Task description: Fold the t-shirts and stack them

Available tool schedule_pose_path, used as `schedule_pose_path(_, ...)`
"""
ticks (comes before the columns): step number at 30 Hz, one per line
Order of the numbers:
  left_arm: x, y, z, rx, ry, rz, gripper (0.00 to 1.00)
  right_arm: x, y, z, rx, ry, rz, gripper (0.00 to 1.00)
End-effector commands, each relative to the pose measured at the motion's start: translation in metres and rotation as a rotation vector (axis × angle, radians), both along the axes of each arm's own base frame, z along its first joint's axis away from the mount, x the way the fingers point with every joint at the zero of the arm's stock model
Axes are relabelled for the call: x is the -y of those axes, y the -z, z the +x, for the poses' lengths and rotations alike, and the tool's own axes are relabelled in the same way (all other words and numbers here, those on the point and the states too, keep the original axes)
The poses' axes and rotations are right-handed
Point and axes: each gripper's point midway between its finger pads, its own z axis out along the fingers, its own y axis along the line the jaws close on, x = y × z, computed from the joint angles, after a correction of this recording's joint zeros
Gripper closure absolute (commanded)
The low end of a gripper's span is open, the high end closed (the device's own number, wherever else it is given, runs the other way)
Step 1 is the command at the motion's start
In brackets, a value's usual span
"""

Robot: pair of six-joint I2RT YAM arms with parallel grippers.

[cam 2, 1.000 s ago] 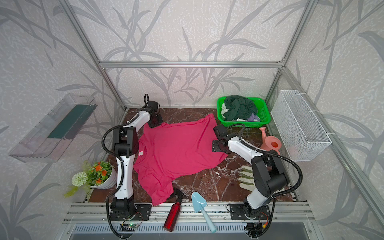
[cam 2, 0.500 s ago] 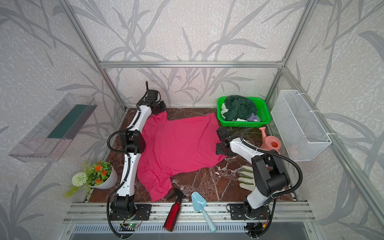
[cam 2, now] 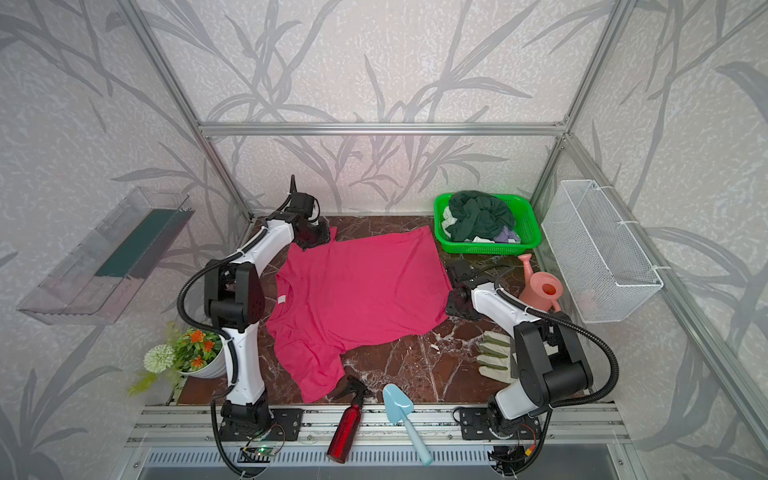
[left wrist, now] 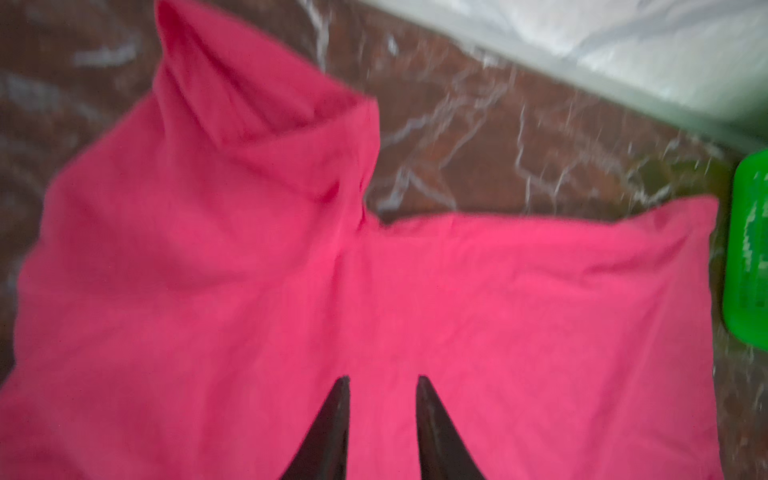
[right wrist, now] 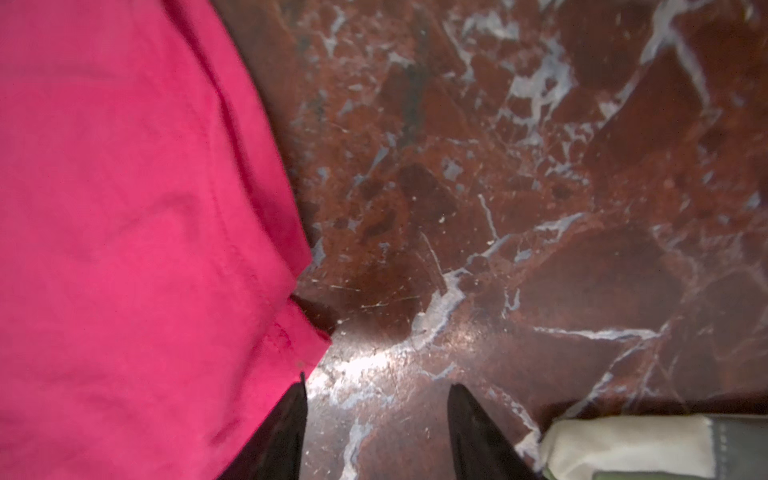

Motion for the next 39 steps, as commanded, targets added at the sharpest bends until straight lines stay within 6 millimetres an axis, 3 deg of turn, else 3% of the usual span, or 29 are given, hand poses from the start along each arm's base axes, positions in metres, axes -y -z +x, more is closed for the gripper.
schedule_pose_path(1,-0.009,0.031,-0.048,-0.081,-0.063,0.037,0.71,-0.017,0.0,0.013,0.04,-0.039,0.079,0.53)
schedule_pose_path(5,-0.019,0.047,-0.095,-0.151,-0.107,0.049,0.71,-0.023,0.01,0.02,0.022,-0.057,0.094,0.58)
schedule_pose_path(9,-0.023,0.061,-0.128,-0.194,-0.13,0.042,0.71,-0.028,0.018,0.028,0.02,-0.077,0.101,0.6)
schedule_pose_path(11,-0.027,0.067,-0.143,-0.215,-0.153,0.044,0.71,-0.029,0.023,0.029,-0.002,-0.082,0.099,0.66)
schedule_pose_path(14,-0.03,0.071,-0.153,-0.215,-0.183,0.041,0.71,-0.032,0.026,0.028,-0.014,-0.082,0.108,0.71)
schedule_pose_path(17,-0.035,0.071,-0.157,-0.209,-0.213,0.054,0.71,-0.033,0.022,0.027,-0.006,-0.076,0.109,0.86)
schedule_pose_path(19,-0.039,0.072,-0.158,-0.203,-0.231,0.067,0.71,-0.034,0.013,0.026,0.009,-0.08,0.1,0.95)
schedule_pose_path(22,-0.039,0.072,-0.158,-0.195,-0.239,0.061,0.71,-0.03,-0.012,0.023,0.033,-0.082,0.06,1.0)
schedule_pose_path(28,-0.043,0.076,-0.162,-0.177,-0.257,0.066,0.71,-0.021,-0.062,0.004,-0.002,-0.119,-0.045,1.0)
schedule_pose_path(34,-0.047,0.081,-0.167,-0.176,-0.279,0.074,0.71,-0.017,-0.072,-0.001,-0.084,-0.142,-0.167,0.99)
schedule_pose_path(39,-0.055,0.073,-0.178,-0.173,-0.316,0.096,0.71,-0.026,-0.069,-0.003,-0.079,-0.148,-0.181,0.68)
